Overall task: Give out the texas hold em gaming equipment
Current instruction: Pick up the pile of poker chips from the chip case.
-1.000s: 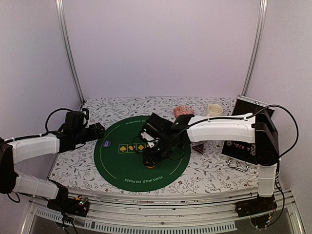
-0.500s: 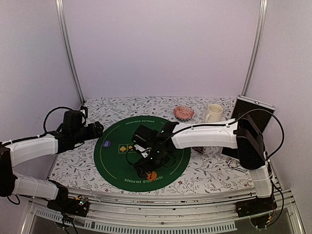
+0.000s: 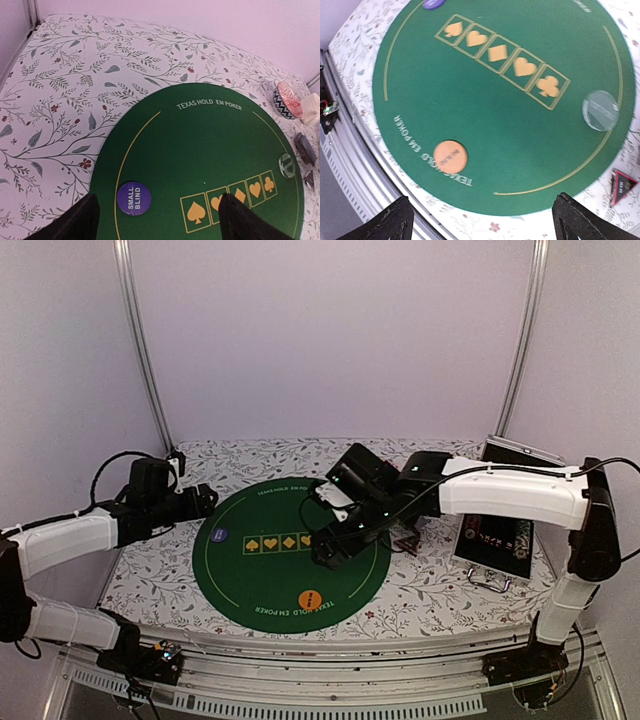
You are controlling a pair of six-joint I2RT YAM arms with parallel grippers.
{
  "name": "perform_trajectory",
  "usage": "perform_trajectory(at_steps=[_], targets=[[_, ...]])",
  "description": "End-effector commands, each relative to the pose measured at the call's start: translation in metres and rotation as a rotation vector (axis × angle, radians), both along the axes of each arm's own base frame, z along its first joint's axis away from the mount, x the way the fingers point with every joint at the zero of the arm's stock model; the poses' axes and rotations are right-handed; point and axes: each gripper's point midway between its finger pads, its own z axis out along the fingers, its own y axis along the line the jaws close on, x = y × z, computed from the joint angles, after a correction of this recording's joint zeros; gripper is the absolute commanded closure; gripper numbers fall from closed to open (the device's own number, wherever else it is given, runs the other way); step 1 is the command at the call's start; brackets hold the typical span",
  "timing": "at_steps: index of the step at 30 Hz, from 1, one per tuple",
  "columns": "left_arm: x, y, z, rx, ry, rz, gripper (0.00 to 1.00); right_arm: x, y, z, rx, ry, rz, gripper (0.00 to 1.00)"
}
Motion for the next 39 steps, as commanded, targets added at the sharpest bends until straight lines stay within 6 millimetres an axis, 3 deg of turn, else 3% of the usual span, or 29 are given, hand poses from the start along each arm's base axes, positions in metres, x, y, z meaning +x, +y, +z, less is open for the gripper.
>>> perform_trajectory(at_steps=[1,4,5,7,13,22,25,30,36,39], targets=[[-0.003,-0.034,0.024,-0.055,0.016,-0.168,0.15,0.04,-0.067,0.014,0.021,-0.037,-0.148,0.01],[-0.014,-0.058,0.041,-0.1,0.048,-0.281,0.15,0.058,-0.112,0.025,0.039,-0.058,-0.25,0.01],[-0.02,-0.069,0.047,-0.111,0.055,-0.33,0.04,0.062,-0.125,0.029,0.046,-0.064,-0.277,0.01],[-0.034,-0.089,0.059,-0.119,0.078,-0.425,0.02,0.065,-0.145,0.036,0.057,-0.074,-0.314,0.01],[-0.059,-0.141,0.088,-0.014,0.067,-0.631,0.02,0.07,-0.182,0.05,0.051,-0.094,-0.363,0.01],[-0.077,-0.212,0.062,0.051,0.145,-0.856,0.02,0.073,-0.207,0.058,0.038,-0.08,-0.449,0.01],[-0.078,-0.227,0.053,0.06,0.142,-0.884,0.02,0.077,-0.214,0.056,0.055,-0.076,-0.479,0.01],[-0.075,-0.226,0.039,0.096,0.149,-0.895,0.02,0.09,-0.226,0.051,0.065,-0.066,-0.533,0.01],[-0.047,-0.193,0.029,0.304,0.08,-0.744,0.02,0.101,-0.238,0.04,0.08,-0.062,-0.568,0.01],[-0.035,-0.172,0.036,0.384,0.031,-0.646,0.02,0.101,-0.239,0.04,0.095,-0.059,-0.564,0.01]])
